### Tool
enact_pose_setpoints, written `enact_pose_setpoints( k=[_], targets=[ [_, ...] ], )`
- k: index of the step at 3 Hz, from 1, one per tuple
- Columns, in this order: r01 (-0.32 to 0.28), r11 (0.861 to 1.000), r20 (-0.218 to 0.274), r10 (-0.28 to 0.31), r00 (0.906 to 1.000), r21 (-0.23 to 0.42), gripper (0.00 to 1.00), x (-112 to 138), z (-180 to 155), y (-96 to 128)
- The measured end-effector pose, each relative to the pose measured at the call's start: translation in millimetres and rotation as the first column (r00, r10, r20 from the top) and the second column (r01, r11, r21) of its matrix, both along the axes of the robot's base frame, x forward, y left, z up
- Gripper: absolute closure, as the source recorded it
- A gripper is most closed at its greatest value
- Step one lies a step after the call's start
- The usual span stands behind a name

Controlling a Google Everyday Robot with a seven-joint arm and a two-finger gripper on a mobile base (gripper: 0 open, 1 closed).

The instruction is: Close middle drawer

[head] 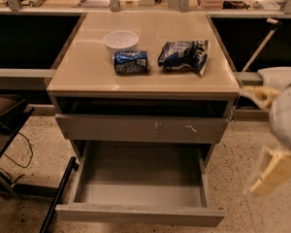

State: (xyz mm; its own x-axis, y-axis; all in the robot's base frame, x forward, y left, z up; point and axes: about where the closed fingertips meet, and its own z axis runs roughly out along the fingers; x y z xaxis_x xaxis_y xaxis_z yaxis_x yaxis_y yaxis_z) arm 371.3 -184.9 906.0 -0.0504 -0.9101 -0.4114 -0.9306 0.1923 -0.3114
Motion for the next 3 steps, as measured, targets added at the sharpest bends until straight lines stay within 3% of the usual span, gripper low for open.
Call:
enact_pose_setpoints(
  k=[1,2,3],
  targets=[
    [-0.012,0.987,-0.004,0.013,0.9999,0.159,0.00,-14,-79,18],
    [-0.001,0.975,-0.043,0.011,0.9990,0.222,0.00,-32,-167,40],
    [0.030,0.985,-0.119,-0.009,0.9928,0.172,0.00,-64,-254,51]
  ],
)
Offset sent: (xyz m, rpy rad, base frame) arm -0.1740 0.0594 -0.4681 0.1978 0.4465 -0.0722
